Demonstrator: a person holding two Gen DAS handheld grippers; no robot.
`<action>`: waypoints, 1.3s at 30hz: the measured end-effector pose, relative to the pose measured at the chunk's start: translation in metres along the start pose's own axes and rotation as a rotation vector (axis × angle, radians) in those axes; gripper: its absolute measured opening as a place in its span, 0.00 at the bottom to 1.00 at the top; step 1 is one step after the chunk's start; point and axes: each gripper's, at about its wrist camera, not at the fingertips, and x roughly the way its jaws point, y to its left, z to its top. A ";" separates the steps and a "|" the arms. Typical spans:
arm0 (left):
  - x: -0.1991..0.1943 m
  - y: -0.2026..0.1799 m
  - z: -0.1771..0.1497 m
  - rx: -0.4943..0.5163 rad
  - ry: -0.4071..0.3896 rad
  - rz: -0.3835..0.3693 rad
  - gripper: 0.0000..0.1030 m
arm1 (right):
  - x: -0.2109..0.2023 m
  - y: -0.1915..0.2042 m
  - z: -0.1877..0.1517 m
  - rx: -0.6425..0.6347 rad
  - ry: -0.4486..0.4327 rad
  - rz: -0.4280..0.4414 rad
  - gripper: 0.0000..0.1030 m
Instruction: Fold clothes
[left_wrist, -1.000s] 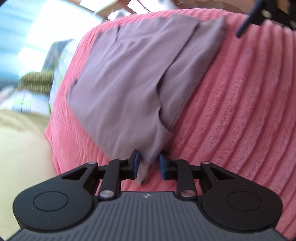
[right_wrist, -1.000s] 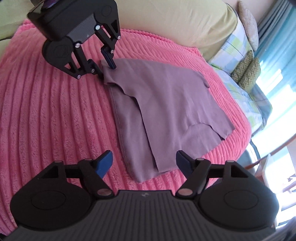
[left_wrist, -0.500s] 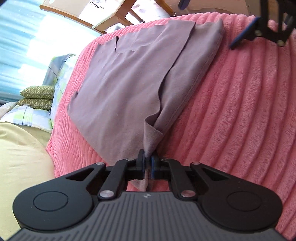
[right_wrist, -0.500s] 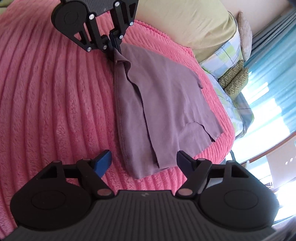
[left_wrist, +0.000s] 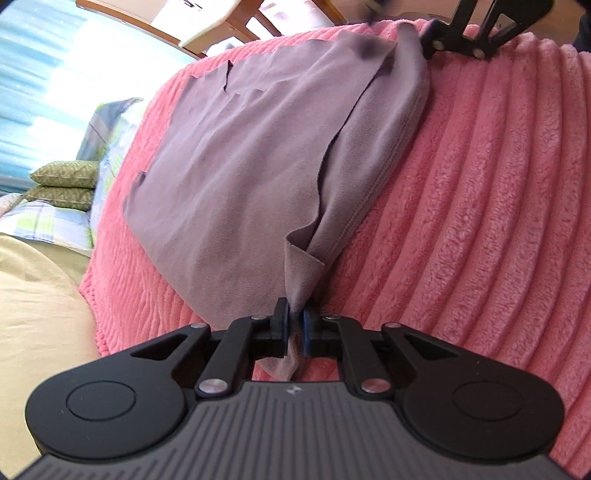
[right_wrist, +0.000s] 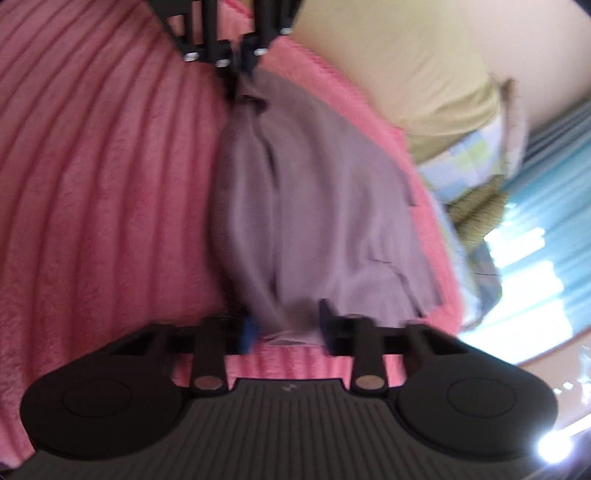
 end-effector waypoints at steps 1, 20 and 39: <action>-0.002 0.004 0.001 -0.017 0.008 -0.021 0.05 | 0.000 -0.005 -0.001 0.015 -0.004 0.028 0.04; 0.062 0.212 0.114 -0.130 0.107 -0.111 0.06 | 0.112 -0.322 -0.068 0.981 0.089 0.744 0.03; 0.123 0.300 0.124 -0.245 0.170 -0.262 0.48 | 0.184 -0.363 -0.120 1.194 0.143 0.597 0.40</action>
